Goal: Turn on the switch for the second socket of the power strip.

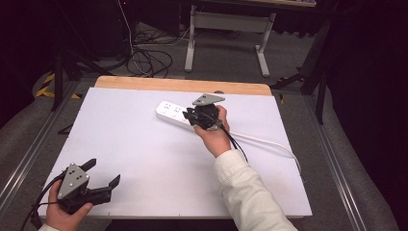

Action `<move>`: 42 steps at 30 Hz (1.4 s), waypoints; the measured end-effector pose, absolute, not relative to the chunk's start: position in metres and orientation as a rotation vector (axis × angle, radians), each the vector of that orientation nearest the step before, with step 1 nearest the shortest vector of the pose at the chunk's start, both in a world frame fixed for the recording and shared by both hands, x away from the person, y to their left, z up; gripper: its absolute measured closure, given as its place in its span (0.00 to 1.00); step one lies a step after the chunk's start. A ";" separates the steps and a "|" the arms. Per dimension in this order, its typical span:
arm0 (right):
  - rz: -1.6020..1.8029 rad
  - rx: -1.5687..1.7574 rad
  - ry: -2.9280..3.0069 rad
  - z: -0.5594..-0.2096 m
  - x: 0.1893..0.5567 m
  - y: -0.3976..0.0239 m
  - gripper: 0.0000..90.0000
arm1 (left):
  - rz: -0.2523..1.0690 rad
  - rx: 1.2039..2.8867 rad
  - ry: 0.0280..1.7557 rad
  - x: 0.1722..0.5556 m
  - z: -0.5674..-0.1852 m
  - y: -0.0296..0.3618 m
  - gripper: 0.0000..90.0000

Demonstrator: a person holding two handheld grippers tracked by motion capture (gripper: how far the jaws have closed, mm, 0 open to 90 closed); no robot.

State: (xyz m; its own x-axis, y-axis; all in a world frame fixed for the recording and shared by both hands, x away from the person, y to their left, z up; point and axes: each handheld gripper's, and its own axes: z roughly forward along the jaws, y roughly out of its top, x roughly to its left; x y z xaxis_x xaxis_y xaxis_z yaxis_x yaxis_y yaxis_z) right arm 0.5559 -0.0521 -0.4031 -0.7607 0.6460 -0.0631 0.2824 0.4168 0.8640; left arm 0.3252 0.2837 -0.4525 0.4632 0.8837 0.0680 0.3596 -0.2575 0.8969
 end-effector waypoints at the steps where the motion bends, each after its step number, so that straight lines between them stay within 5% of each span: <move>1: 1.286 0.794 2.289 -0.403 0.556 -0.052 0.81 | 0.742 1.825 1.052 0.325 -0.453 0.284 0.11; 8: 1.354 0.786 2.282 -0.387 0.540 -0.058 0.58 | 0.750 1.821 1.054 0.324 -0.452 0.284 0.11; 15: 1.334 0.728 2.309 -0.380 0.524 -0.066 0.46 | 0.753 1.821 1.056 0.324 -0.452 0.284 0.11; 42: 1.421 0.679 2.291 -0.376 0.451 -0.157 0.25 | 0.739 1.831 1.022 0.322 -0.451 0.280 0.11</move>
State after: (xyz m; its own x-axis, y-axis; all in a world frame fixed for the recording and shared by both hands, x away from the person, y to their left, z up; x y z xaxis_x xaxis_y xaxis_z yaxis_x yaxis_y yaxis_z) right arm 0.4515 -0.1567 -0.3763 -0.8201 0.5701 -0.0499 0.2088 0.3793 0.9014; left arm 0.3222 0.2799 -0.4509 0.4830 0.8725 0.0745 0.3446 -0.2676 0.8998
